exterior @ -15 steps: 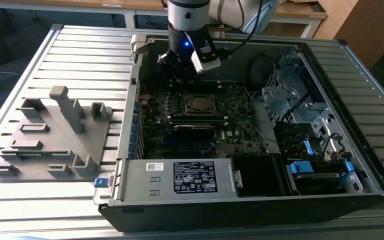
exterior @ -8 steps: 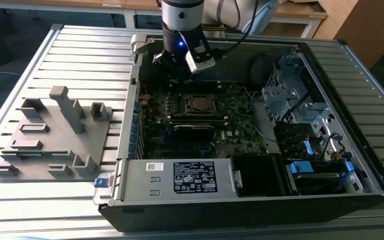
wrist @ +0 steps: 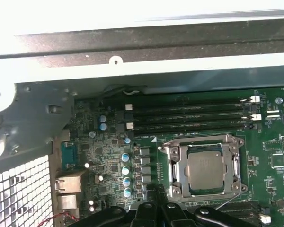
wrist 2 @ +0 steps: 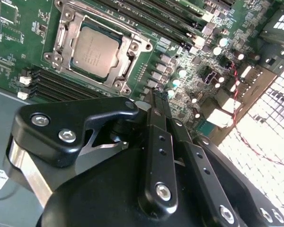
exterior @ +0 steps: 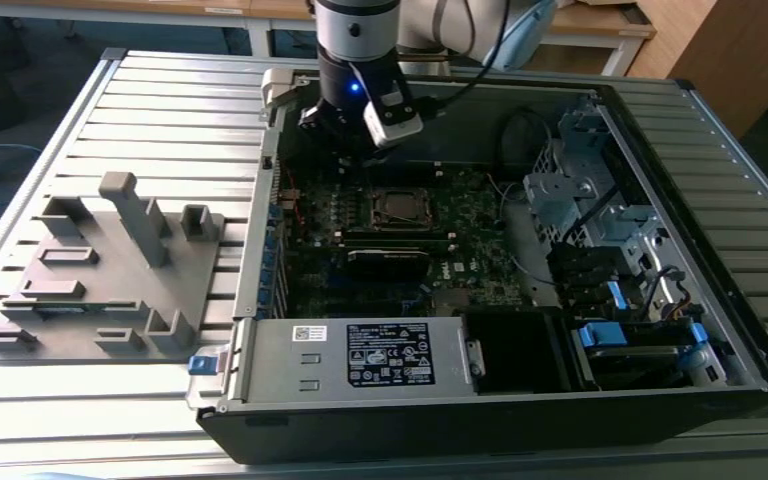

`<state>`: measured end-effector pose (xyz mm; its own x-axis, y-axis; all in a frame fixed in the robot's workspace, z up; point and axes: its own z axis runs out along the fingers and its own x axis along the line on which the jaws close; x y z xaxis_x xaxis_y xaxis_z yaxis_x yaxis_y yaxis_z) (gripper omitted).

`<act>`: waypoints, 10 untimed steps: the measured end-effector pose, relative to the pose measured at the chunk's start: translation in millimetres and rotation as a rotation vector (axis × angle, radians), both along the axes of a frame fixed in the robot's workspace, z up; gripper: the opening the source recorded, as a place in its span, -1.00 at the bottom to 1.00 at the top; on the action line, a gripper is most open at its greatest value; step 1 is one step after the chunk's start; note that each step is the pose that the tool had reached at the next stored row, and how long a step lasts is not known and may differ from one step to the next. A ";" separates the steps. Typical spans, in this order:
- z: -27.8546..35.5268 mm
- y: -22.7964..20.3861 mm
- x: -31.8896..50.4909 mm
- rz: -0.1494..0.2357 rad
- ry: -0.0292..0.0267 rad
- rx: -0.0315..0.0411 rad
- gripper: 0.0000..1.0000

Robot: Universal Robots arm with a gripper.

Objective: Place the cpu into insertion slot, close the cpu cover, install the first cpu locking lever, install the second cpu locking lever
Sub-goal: 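Install the first cpu locking lever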

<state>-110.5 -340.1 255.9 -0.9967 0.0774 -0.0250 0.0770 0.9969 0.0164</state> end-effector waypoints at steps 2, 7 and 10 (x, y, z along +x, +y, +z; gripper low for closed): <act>-0.1 0.1 -1.6 0.000 -0.0001 0.0060 -0.79; -0.2 0.2 -4.2 0.000 -0.0002 0.0526 -0.79; -0.1 0.2 -4.4 0.000 -0.0002 0.0941 -0.79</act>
<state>-114.9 -339.9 255.7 -0.9967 0.0794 -0.0178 0.0770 0.9909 0.1100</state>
